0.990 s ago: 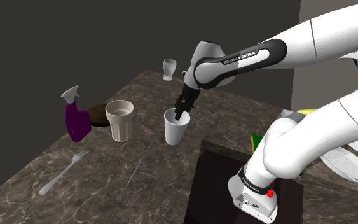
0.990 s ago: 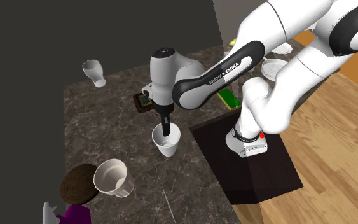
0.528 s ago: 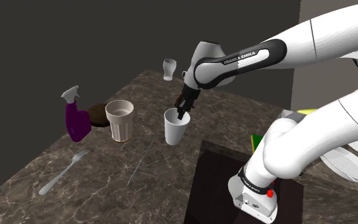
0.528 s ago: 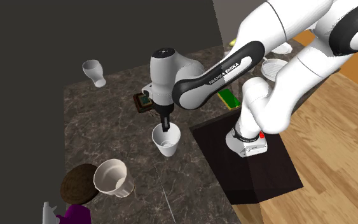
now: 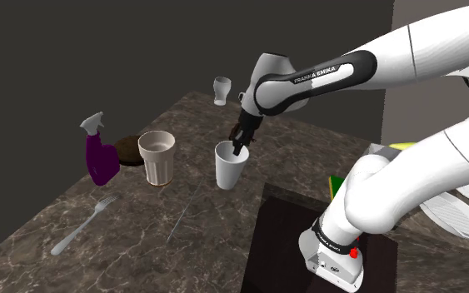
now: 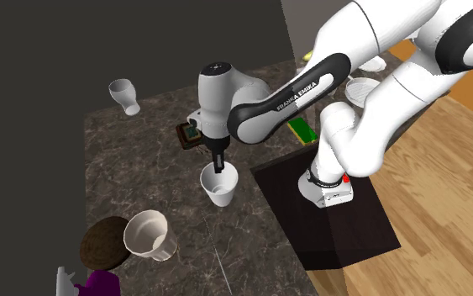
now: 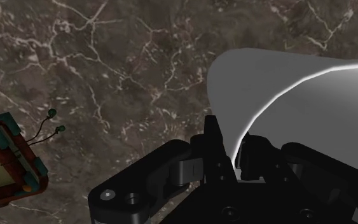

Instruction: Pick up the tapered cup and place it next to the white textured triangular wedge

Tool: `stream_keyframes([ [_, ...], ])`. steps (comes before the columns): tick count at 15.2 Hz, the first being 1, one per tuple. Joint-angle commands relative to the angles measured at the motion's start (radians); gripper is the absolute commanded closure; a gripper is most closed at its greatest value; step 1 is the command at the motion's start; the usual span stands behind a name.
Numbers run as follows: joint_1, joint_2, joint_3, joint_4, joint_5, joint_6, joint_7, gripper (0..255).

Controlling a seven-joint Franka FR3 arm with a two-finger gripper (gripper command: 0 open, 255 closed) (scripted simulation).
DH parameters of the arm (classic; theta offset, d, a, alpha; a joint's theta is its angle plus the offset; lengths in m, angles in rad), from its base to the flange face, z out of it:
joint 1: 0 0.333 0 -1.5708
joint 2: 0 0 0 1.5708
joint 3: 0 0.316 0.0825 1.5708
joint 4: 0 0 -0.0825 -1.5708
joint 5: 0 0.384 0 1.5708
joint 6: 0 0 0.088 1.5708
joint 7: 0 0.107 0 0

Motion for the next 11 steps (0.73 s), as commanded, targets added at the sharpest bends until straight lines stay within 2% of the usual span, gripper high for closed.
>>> stream_keyframes([
  [1,-0.002,-0.013,0.001,0.011,-0.004,-0.023,0.005,255],
  [11,-0.011,-0.081,0.008,0.098,-0.023,-0.176,0.035,255],
])
